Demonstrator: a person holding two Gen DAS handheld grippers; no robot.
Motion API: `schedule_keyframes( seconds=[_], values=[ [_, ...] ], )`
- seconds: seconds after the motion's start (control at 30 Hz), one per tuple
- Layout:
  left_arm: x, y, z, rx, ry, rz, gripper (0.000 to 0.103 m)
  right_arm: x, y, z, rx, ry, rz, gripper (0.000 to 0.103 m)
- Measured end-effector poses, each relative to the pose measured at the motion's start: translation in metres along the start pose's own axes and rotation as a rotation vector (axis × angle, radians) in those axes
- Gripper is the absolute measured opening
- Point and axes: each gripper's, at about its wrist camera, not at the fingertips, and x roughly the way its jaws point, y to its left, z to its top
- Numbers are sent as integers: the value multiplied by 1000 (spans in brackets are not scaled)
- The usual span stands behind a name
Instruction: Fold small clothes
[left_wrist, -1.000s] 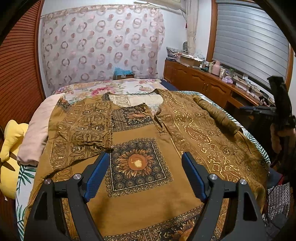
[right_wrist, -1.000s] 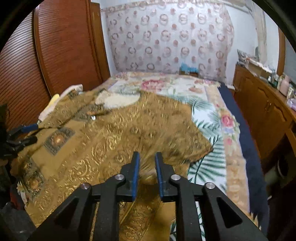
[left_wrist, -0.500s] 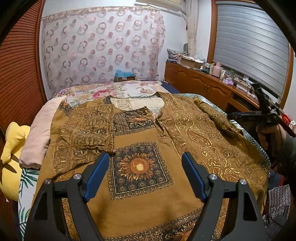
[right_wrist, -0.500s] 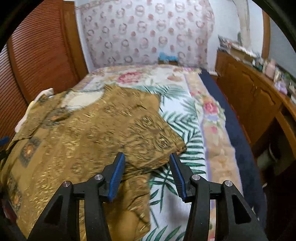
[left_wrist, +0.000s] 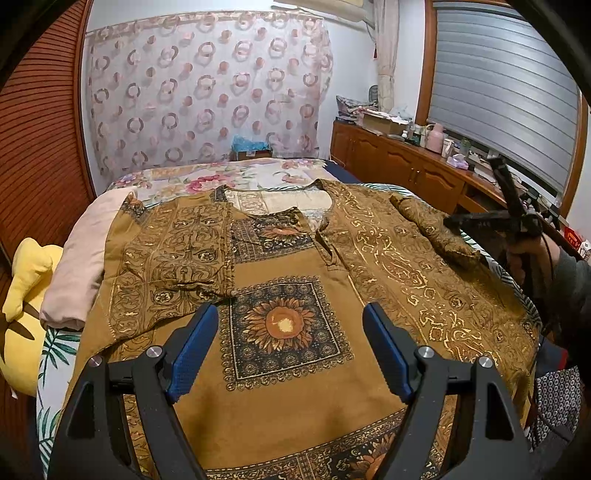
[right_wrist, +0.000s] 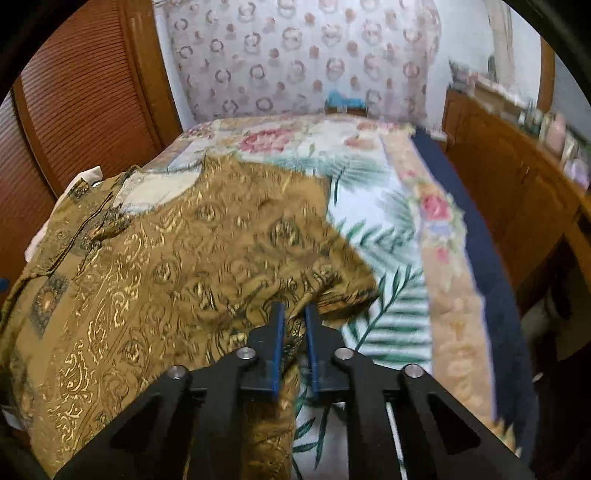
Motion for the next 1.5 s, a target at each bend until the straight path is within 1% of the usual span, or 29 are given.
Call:
schedule_keyframes(
  seconds=[0.07,0.17,0.3,0.4,0.53,0.6,0.67,0.7,0.73,0.77,0.8,0.87,1.0,1.1,1.17,1.2,1.23,1.33,1.4,1.5],
  values=[
    [1,2,-1,-3,-1,1,81,-6,9,8,-22,-20,17,6],
    [2,4,-2,-6,0,2,81,-12,29,16,-70,-43,22,6],
    [2,5,-2,-4,3,4,81,-19,63,28,-123,-78,76,6],
    [2,6,-3,-5,3,6,81,-24,86,32,-160,-93,118,6],
    [2,7,-5,-5,2,8,81,-32,93,24,-174,-108,176,6],
    [2,9,-5,-7,4,10,81,-40,96,22,-182,-128,198,12],
    [1,11,-6,-9,3,10,81,-50,90,19,-196,-141,199,28],
    [1,11,-6,-10,1,10,81,-53,88,18,-202,-144,190,33],
    [1,11,-6,-11,0,11,81,-57,84,16,-202,-150,180,43],
    [1,11,-6,-13,-2,9,81,-60,77,14,-195,-155,176,47],
    [1,11,-6,-14,-2,9,81,-60,69,12,-183,-158,166,47],
    [1,10,-6,-13,-3,8,81,-58,61,7,-158,-149,125,47],
    [1,9,-6,-12,-1,5,81,-29,35,-8,-107,-51,74,47],
    [2,7,-7,-13,3,3,81,-4,28,-22,-97,20,68,47],
    [3,7,-8,-12,8,5,81,9,29,-27,-97,52,67,47],
    [4,7,-8,-12,10,6,81,14,30,-29,-97,64,68,42],
    [4,7,-8,-11,12,8,81,19,32,-29,-100,70,81,30],
    [4,11,-9,-15,13,15,81,21,40,-29,-110,50,128,18],
    [4,15,-9,-24,10,24,81,14,48,-24,-118,15,196,17],
    [5,20,-8,-35,9,31,81,8,62,-23,-146,-1,233,18]
  ],
)
